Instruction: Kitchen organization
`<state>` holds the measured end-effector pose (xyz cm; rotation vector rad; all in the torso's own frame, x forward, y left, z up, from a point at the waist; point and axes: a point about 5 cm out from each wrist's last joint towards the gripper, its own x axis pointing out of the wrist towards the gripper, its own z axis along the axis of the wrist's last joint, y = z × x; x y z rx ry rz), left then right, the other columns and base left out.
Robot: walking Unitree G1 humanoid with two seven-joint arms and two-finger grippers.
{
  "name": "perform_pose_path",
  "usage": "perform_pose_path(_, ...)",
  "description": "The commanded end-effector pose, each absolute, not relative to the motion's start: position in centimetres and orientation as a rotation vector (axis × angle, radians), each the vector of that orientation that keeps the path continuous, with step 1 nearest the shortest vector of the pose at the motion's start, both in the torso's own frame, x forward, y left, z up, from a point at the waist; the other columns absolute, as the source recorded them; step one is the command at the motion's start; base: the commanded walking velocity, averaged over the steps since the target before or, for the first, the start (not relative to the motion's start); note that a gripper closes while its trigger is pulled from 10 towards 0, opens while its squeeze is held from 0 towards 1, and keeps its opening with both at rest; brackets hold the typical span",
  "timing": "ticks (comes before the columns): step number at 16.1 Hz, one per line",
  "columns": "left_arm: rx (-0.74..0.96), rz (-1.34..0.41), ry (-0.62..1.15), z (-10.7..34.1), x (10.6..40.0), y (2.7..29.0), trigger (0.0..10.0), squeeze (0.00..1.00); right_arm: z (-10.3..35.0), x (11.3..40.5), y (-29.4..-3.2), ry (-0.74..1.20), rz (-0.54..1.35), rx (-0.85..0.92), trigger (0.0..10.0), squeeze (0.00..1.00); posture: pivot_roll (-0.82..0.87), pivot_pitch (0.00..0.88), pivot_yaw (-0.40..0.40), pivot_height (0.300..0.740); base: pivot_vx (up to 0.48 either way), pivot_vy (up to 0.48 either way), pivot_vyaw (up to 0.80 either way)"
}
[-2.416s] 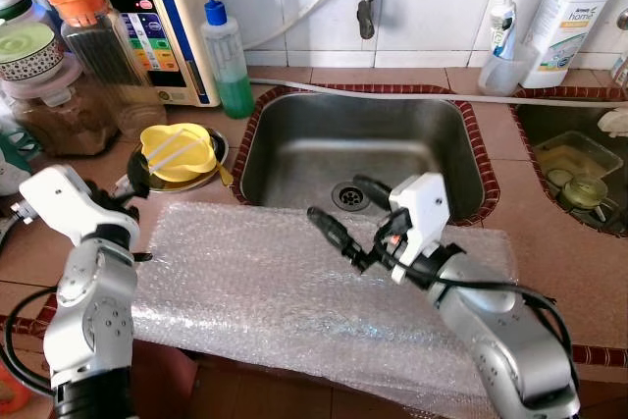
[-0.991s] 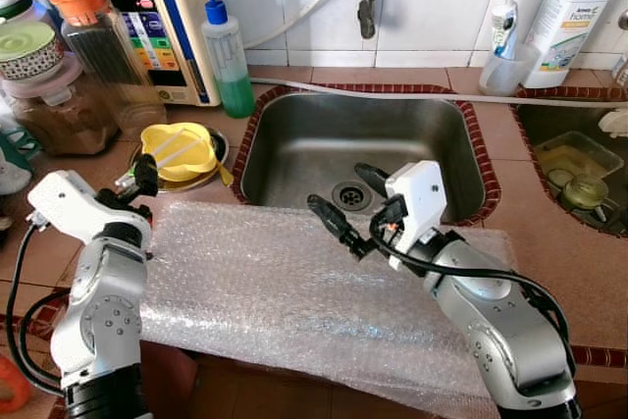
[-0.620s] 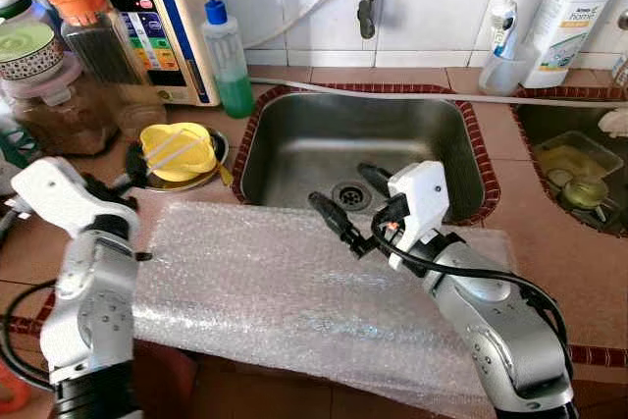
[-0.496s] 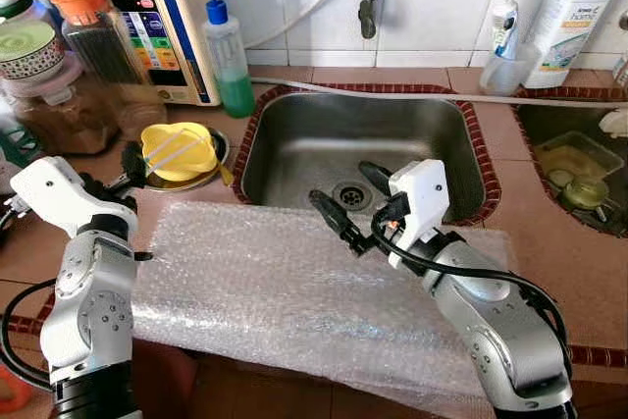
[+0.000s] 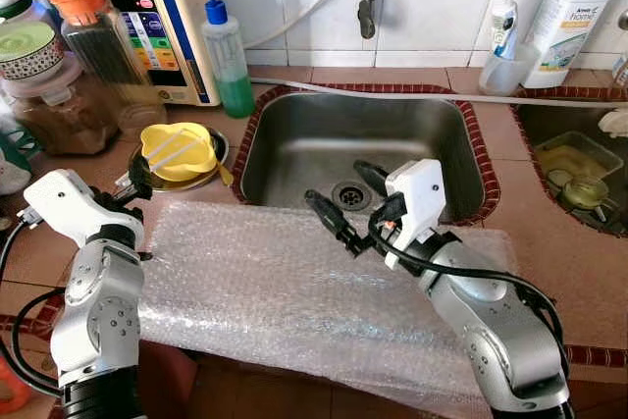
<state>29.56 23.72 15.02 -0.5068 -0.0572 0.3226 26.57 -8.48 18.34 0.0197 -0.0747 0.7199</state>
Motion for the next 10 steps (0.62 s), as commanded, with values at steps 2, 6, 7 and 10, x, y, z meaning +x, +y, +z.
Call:
perform_pose_path(2,-0.540,0.324,-0.027,14.5,29.8,23.6,10.0,0.00,18.7,26.2,-8.0,-0.084,0.751,0.031,10.0,0.00,-0.20,0.114,0.097,0.740,0.000,0.000,0.00)
perform_pose_path(6,-0.601,0.279,-0.015,14.8,30.7,22.2,10.0,0.00,18.7,25.3,-7.6,-0.069,0.833,0.083,10.0,0.00,-0.21,0.116,0.100,0.740,0.000,0.000,0.00)
perform_pose_path(7,-0.601,0.278,-0.014,14.8,30.7,22.1,10.0,0.00,18.7,25.2,-7.6,-0.068,0.834,0.084,10.0,0.00,-0.21,0.116,0.100,0.740,0.000,0.000,0.00)
perform_pose_path(10,-0.622,0.276,-0.013,14.8,31.0,22.0,10.0,0.00,18.7,25.2,-7.7,-0.067,0.837,0.082,10.0,0.00,-0.22,0.114,0.102,0.740,0.000,0.000,0.00)
